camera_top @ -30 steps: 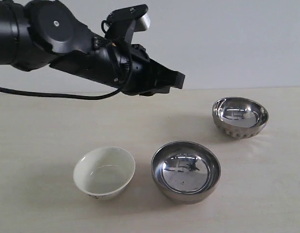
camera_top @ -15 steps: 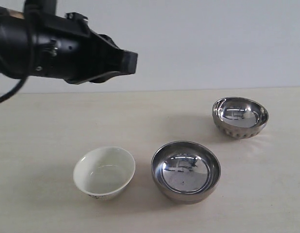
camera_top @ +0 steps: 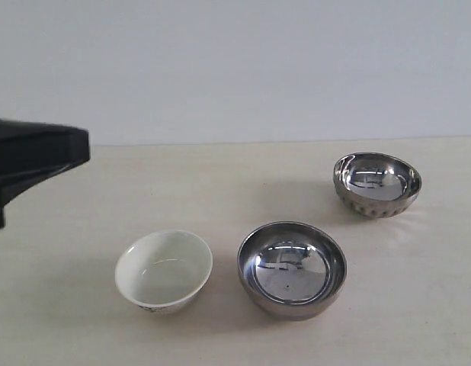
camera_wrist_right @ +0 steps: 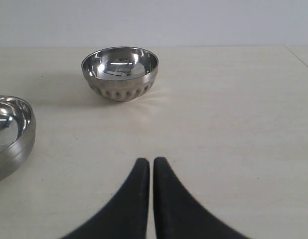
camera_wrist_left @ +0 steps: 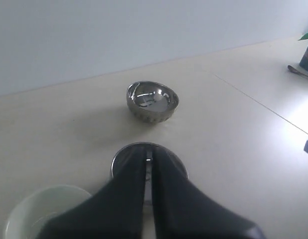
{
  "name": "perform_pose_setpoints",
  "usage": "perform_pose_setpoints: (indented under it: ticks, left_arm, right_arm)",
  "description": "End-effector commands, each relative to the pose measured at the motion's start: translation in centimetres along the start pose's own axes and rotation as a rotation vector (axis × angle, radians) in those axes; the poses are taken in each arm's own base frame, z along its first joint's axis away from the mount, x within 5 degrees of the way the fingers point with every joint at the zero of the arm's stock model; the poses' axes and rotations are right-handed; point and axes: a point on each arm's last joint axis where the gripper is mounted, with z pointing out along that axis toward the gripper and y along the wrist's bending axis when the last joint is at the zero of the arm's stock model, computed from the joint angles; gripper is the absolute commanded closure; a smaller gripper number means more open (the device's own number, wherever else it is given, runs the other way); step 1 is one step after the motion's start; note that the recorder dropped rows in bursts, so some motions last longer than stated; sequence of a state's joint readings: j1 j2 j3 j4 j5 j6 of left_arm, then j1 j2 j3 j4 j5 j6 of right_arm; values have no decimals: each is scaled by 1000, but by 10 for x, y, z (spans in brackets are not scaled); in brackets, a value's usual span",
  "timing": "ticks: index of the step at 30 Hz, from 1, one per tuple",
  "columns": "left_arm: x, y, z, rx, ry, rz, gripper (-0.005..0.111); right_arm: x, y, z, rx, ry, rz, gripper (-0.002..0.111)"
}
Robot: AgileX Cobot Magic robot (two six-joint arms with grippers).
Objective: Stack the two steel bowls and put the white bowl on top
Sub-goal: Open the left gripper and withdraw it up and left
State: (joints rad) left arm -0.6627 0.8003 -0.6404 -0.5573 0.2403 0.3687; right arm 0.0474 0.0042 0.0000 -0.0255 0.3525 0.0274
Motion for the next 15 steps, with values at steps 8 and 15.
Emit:
perform_pose_setpoints:
  ticks: [8,15]
  left_arm:
    - [60,10,-40,-29,-84,-15,103]
    - [62,10,-44,-29,-103,-14,103]
  right_arm:
    - [-1,-1,0,9,-14,-8,108]
    - [-1,-1,0,9,-14,-8,108]
